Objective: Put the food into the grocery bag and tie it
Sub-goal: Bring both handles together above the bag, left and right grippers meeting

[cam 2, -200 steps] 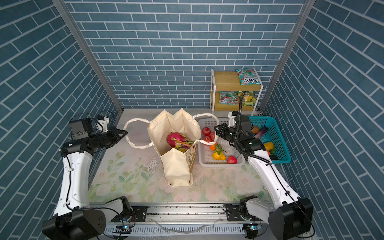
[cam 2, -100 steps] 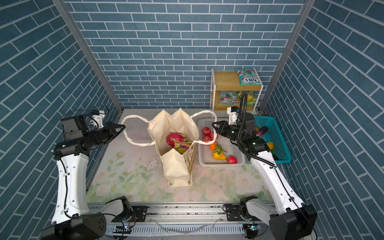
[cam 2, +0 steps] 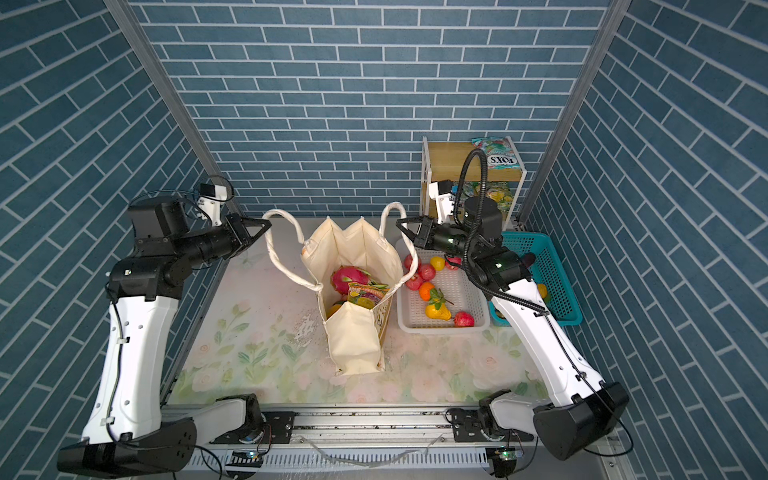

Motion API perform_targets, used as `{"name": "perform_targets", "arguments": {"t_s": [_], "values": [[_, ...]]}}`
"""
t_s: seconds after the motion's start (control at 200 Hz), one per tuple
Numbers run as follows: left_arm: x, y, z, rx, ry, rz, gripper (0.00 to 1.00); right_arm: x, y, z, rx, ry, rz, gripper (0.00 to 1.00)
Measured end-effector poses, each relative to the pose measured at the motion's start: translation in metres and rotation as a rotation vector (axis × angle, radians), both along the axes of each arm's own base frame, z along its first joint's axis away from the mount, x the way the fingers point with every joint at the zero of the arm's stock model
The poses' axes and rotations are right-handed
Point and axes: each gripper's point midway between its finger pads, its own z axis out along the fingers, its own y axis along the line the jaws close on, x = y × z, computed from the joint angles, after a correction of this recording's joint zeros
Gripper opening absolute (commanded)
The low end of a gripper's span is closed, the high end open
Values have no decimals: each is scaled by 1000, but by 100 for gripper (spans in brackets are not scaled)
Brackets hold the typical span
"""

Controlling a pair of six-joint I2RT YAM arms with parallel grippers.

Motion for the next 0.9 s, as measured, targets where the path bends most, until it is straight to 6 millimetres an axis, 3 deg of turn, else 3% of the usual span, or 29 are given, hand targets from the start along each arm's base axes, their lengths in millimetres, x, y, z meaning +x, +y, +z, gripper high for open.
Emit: {"name": "perform_targets", "arguments": {"t_s": [0.17, 0.42, 0.685, 0.9], "values": [[6, -32, 10, 13, -15, -62, 0, -12, 40, 3, -13, -31, 105, 0], [13, -65, 13, 28, -18, -110, 0, -28, 86, -10, -46, -44, 226, 0], [20, -101, 13, 37, -29, -174, 0, -39, 114, -30, -61, -17, 312, 0], [16, -125, 11, 43, -36, -219, 0, -41, 125, -31, -44, -33, 346, 0]]}}
